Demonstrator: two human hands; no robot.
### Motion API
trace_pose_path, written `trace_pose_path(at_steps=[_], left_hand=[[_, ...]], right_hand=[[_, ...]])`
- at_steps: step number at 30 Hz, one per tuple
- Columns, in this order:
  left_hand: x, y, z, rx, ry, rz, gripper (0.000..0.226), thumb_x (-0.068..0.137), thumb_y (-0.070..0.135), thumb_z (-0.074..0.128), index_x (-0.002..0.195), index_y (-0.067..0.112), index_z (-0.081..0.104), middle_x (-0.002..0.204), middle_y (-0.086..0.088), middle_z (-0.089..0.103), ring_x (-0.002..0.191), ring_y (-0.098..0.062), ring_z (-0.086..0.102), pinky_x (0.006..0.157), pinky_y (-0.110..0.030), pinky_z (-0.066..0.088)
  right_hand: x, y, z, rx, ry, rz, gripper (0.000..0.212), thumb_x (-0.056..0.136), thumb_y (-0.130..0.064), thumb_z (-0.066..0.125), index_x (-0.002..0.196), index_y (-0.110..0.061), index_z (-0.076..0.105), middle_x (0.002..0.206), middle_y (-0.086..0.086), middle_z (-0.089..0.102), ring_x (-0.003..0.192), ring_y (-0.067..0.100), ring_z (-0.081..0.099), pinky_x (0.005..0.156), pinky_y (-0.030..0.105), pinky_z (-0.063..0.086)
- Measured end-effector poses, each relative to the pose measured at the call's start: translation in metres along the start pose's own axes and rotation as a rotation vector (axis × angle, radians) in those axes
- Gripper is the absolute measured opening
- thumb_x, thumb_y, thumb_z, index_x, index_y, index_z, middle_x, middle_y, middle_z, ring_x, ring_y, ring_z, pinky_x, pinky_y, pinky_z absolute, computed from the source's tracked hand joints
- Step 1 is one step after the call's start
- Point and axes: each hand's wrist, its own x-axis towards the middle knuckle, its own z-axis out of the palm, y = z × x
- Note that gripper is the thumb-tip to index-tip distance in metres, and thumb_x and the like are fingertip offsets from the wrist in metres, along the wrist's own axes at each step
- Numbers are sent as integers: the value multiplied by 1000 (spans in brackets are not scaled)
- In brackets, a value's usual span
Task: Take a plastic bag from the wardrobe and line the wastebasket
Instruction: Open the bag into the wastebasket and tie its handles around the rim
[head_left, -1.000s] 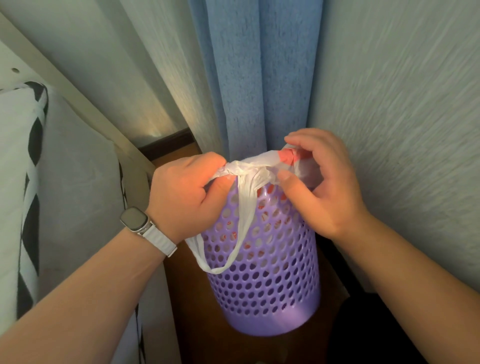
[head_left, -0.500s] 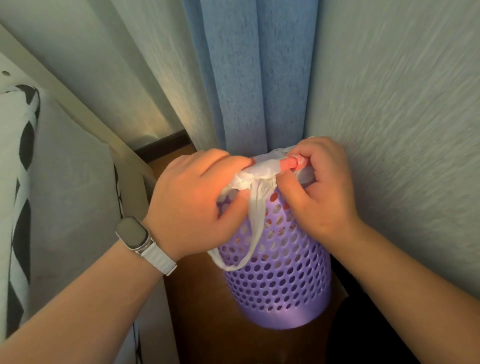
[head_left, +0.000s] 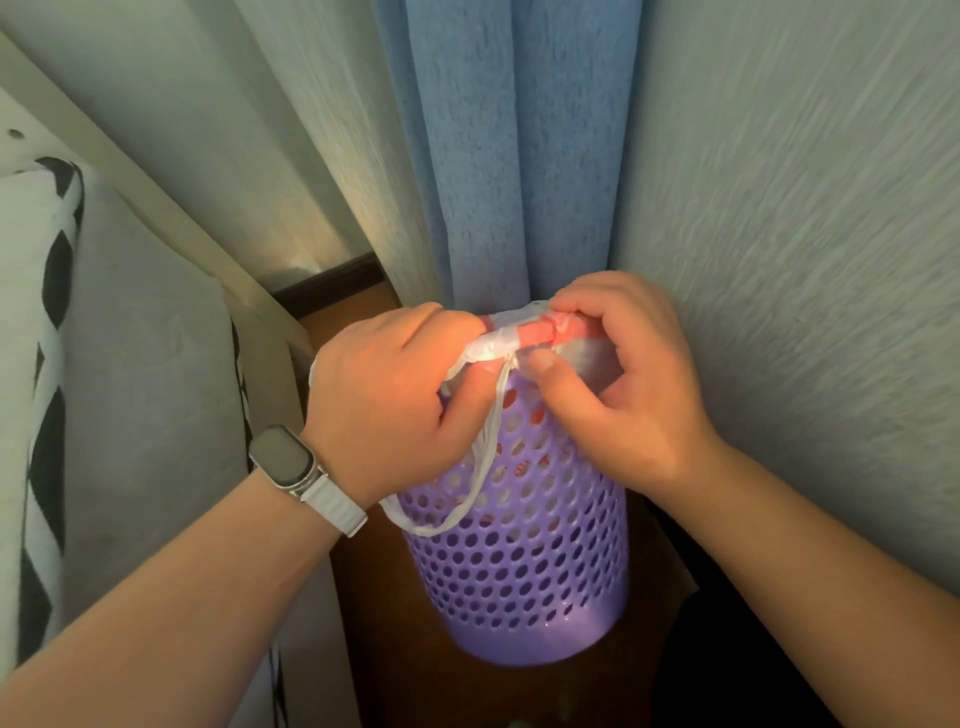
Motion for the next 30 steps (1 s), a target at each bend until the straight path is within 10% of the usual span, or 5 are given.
trace_pose_path(at_steps=[8,30], left_hand=[[0,-8,-2,-35,44,-4,26,94,23,49,83,8,68,69,-7,62,59,-24,57,54,-37,45],[-1,3,4,43,-32,4,30,98,33,49,96,14,72,79,-4,67,68,-23,62,60,-39,48]], right_hand=[[0,18,-2,9,43,90,37,85,-33,61,110,-6,65,118,-2,55,114,16,54,104,31,40],[-9,-7,10,-75,59,134,21,82,-38,63,91,-20,58,94,-10,50,91,20,53,83,48,44]])
